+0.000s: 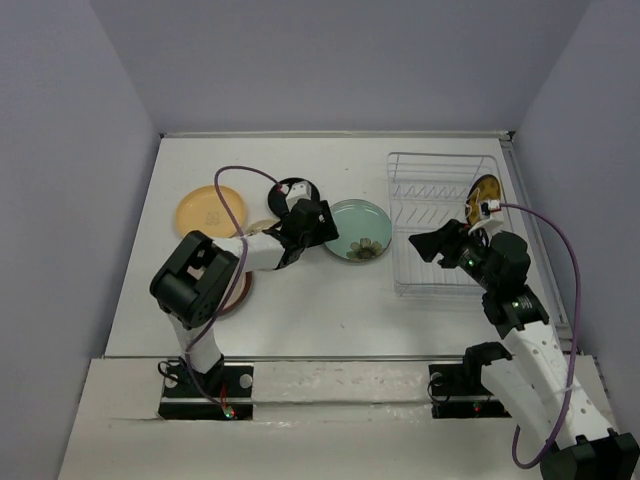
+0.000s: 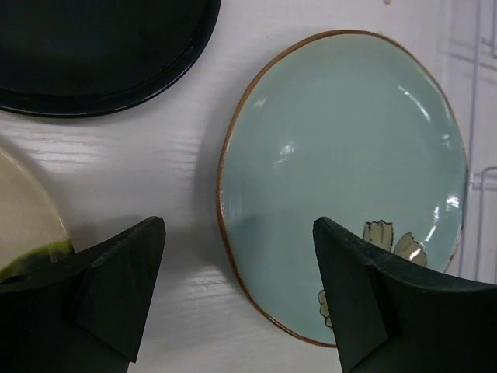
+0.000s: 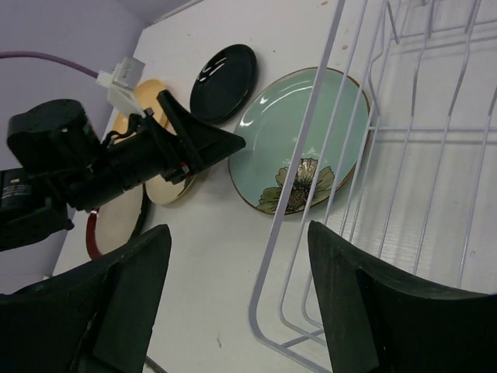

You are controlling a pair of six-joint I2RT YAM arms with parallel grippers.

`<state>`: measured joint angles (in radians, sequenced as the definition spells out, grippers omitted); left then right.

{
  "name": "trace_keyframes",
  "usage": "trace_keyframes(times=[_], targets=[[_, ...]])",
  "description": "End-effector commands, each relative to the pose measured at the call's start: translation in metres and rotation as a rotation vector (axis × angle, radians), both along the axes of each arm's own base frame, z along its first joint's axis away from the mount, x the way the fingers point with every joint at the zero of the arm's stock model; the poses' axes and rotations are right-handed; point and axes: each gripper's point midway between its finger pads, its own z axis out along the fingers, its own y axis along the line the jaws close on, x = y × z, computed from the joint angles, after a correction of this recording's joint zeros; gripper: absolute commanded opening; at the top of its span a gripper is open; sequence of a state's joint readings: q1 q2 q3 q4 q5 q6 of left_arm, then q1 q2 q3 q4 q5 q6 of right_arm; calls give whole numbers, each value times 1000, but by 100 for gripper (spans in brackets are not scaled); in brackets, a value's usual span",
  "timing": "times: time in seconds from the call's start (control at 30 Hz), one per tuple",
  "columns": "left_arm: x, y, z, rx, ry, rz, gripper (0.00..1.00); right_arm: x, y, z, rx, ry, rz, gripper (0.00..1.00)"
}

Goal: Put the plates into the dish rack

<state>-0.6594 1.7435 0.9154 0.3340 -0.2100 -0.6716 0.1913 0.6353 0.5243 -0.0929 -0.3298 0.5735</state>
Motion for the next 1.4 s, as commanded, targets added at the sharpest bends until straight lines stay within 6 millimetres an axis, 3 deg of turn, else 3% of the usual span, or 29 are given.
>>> trace_keyframes(times=[0.0, 0.3, 0.4, 0.43, 0.57, 0.7, 0.77, 0.8, 0.87, 0.9, 0.93, 0.97, 1.0, 1.07, 1.1, 1.2, 1.37], targets=[[19, -10, -4, -45, -7, 39, 86, -6, 10, 27, 12, -96, 73, 76], [34, -29, -15, -114, -10, 20, 73, -11, 15, 18, 38, -84, 100, 69], [32, -28, -19, -155, -12, 32, 54, -12, 16, 16, 42, -78, 105, 69], [28, -24, -25, -159, 0, 41, 36, -11, 16, 16, 39, -80, 104, 69], [23, -12, -24, -178, -15, 83, 6, -9, 15, 17, 38, -77, 99, 69], [18, 0, -6, -193, -65, 100, 6, -7, 16, 10, 32, -54, 101, 68], [9, 12, -6, -180, -70, 111, 6, -8, 19, 9, 32, -45, 124, 68], [7, 13, 11, -205, -104, 108, 6, -8, 21, 8, 26, -43, 137, 69], [-4, 23, 15, -206, -114, 111, 6, -5, 25, 11, 26, -55, 167, 70], [-7, 26, 37, -232, -158, 111, 6, -6, 29, 11, 27, -51, 197, 72], [-11, 30, 47, -240, -180, 111, 6, -5, 31, 11, 20, -53, 209, 73], [-18, 37, 47, -232, -185, 115, 6, -4, 32, 10, 18, -49, 220, 74], [-22, 44, 71, -255, -235, 130, 6, -5, 38, 10, 15, -41, 256, 75], [-29, 56, 86, -242, -272, 142, 6, 0, 42, 6, 7, -25, 283, 75], [-34, 63, 106, -255, -311, 153, 6, 1, 44, 11, 0, -37, 297, 75], [-45, 77, 140, -258, -382, 153, 6, 8, 49, 10, 9, -15, 323, 76], [-60, 86, 182, -294, -460, 129, 5, 14, 74, 17, 28, -24, 395, 78]])
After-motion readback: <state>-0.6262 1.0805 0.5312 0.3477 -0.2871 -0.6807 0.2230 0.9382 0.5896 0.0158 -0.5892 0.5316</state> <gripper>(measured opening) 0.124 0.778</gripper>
